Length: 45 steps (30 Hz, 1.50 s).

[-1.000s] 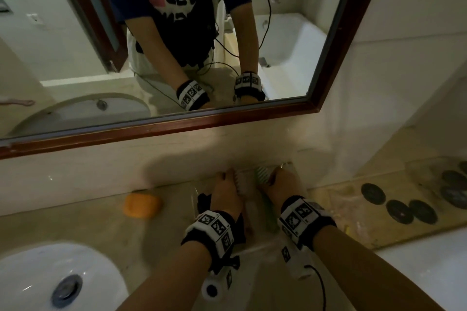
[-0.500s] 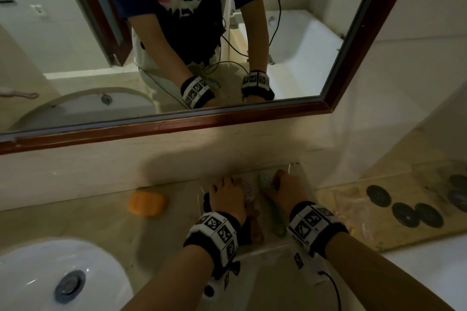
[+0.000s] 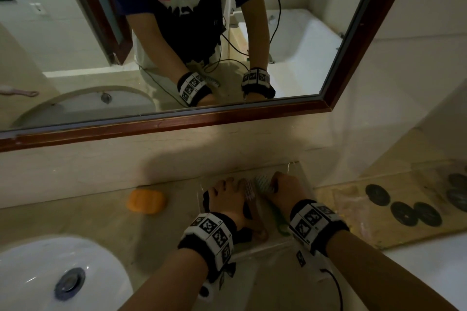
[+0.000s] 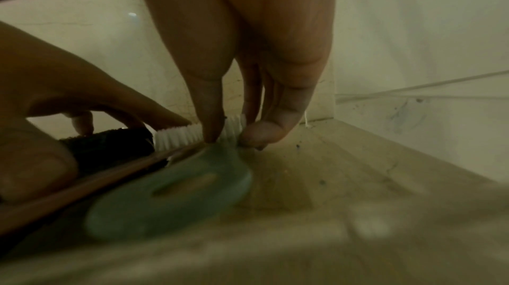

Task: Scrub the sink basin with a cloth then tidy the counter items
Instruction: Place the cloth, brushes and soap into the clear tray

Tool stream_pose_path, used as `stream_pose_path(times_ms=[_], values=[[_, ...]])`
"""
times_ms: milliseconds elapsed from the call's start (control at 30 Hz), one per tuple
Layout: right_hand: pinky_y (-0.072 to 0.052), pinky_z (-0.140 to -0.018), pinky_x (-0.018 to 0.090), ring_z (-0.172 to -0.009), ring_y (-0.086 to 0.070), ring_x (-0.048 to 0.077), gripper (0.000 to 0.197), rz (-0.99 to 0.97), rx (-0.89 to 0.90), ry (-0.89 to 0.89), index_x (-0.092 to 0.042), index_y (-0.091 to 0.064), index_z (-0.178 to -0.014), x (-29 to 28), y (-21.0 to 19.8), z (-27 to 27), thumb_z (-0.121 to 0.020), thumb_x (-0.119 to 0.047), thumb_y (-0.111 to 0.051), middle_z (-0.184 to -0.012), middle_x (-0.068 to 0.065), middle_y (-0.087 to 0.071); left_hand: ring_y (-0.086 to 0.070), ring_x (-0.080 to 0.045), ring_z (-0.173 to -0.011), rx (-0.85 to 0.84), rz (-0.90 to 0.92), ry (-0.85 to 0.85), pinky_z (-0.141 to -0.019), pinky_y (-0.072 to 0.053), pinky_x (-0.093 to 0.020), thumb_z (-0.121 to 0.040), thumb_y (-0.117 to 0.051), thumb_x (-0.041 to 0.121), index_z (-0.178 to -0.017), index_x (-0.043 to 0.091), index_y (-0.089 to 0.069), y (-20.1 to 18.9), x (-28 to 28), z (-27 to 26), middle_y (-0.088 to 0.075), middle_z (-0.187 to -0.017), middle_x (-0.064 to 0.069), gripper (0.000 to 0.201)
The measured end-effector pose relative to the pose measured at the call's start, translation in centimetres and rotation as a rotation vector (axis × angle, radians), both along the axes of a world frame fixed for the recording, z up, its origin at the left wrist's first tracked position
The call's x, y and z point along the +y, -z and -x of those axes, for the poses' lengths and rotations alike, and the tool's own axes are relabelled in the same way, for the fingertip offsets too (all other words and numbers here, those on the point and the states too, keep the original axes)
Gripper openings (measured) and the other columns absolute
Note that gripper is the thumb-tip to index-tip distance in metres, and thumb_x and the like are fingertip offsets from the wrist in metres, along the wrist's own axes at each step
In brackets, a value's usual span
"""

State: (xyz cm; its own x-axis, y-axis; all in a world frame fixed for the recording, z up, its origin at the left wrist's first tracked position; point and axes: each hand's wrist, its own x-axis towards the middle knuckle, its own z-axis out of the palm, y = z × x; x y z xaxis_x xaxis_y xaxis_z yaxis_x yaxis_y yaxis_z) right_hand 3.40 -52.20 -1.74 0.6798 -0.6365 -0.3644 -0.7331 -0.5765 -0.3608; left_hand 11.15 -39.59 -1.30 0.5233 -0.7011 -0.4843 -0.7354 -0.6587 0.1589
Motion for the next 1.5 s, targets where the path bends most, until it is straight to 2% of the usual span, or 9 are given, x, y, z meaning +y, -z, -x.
stream_pose_path(times_ms=[167, 367, 567, 833, 967, 1067, 1233, 1367, 1500], values=[[-0.043, -0.076, 0.029, -0.105, -0.061, 0.03, 0.021, -0.008, 0.018, -0.011, -0.009, -0.051, -0.096, 0.2, -0.4, 0.2, -0.088, -0.025, -0.062, -0.113, 0.016, -0.064, -0.021, -0.033, -0.141, -0.005, -0.003, -0.012, -0.115, -0.018, -0.048, -0.066, -0.071, 0.063, -0.151, 0.019, -0.014, 0.0, -0.4, 0.2, -0.021, -0.153, -0.01, 0.111], [-0.047, -0.086, 0.032, -0.107, -0.058, 0.028, 0.034, -0.008, 0.009, 0.018, -0.007, -0.052, -0.115, 0.3, -1.6, 1.4, -0.088, -0.025, -0.062, -0.118, 0.014, -0.06, -0.025, -0.028, -0.142, -0.009, 0.104, -0.074, -0.117, -0.017, -0.045, -0.081, -0.063, 0.048, -0.148, 0.028, -0.023, -1.5, 0.7, 0.3, -0.027, -0.153, -0.005, 0.081], [-0.047, -0.092, 0.032, -0.114, -0.056, 0.028, 0.034, 0.1, 0.001, 0.031, -0.009, -0.052, -0.121, 2.7, -4.9, 4.3, -0.09, -0.02, -0.058, -0.125, 0.013, -0.059, -0.052, -0.029, -0.122, -0.017, 0.367, -0.121, -0.103, -0.043, -0.037, -0.09, -0.051, 0.014, -0.136, 0.025, -0.047, -4.8, 4.3, 1.9, -0.044, -0.141, -0.005, 0.047], [-0.048, -0.085, 0.03, -0.109, -0.06, 0.029, 0.034, 0.123, 0.01, 0.103, -0.008, -0.059, -0.115, 12.6, -7.7, 12.7, -0.085, -0.023, -0.064, -0.118, 0.015, -0.063, -0.057, -0.029, -0.114, 0.016, 0.469, -0.076, -0.091, -0.049, -0.036, -0.088, -0.048, 0.008, -0.13, 0.023, -0.053, -7.0, 13.6, 6.8, -0.057, -0.13, -0.009, 0.045], [-0.046, -0.087, 0.029, -0.116, -0.056, 0.029, 0.038, 0.037, 0.117, 0.142, -0.005, -0.055, -0.121, 19.3, -6.3, 16.4, -0.09, -0.027, -0.059, -0.127, 0.016, -0.058, -0.053, -0.026, -0.121, 0.056, 0.467, -0.066, -0.098, -0.047, -0.037, -0.087, -0.054, 0.013, -0.129, 0.024, -0.053, -5.7, 19.7, 9.2, -0.056, -0.132, -0.006, 0.043], [-0.04, -0.1, 0.03, -0.128, -0.047, 0.028, 0.05, -0.021, 0.131, 0.18, -0.002, -0.045, -0.134, 23.4, -4.9, 18.3, -0.094, -0.033, -0.052, -0.14, 0.015, -0.048, -0.049, -0.024, -0.125, 0.085, 0.435, -0.088, -0.101, -0.045, -0.034, -0.087, -0.055, 0.013, -0.129, 0.025, -0.053, -4.2, 23.3, 10.3, -0.052, -0.136, -0.003, 0.043], [-0.046, -0.093, 0.034, -0.116, -0.054, 0.03, 0.054, -0.025, 0.183, 0.182, -0.005, -0.047, -0.126, 26.9, -2.6, 19.5, -0.088, -0.042, -0.059, -0.128, 0.014, -0.056, -0.049, -0.022, -0.126, 0.117, 0.362, -0.13, -0.101, -0.044, -0.032, -0.087, -0.054, 0.011, -0.13, 0.025, -0.052, -2.4, 27.5, 11.5, -0.047, -0.14, -0.002, 0.045], [-0.046, -0.098, 0.034, -0.12, -0.053, 0.029, 0.06, 0.018, 0.225, 0.164, -0.003, -0.036, -0.137, 27.9, -2.2, 18.9, -0.09, -0.032, -0.06, -0.132, 0.015, -0.053, -0.054, -0.022, -0.12, 0.104, 0.35, -0.161, -0.094, -0.048, -0.031, -0.088, -0.052, 0.011, -0.131, 0.025, -0.051, -2.0, 29.6, 12.0, -0.049, -0.137, -0.002, 0.045], [-0.046, -0.097, 0.034, -0.119, -0.054, 0.03, 0.044, 0.081, 0.236, 0.121, -0.003, -0.039, -0.133, 28.3, -1.6, 18.2, -0.093, -0.018, -0.052, -0.13, 0.017, -0.053, -0.055, -0.022, -0.118, 0.068, 0.353, -0.222, -0.092, -0.049, -0.031, -0.088, -0.052, 0.013, -0.131, 0.025, -0.051, -2.0, 31.5, 11.8, -0.05, -0.134, -0.001, 0.044]])
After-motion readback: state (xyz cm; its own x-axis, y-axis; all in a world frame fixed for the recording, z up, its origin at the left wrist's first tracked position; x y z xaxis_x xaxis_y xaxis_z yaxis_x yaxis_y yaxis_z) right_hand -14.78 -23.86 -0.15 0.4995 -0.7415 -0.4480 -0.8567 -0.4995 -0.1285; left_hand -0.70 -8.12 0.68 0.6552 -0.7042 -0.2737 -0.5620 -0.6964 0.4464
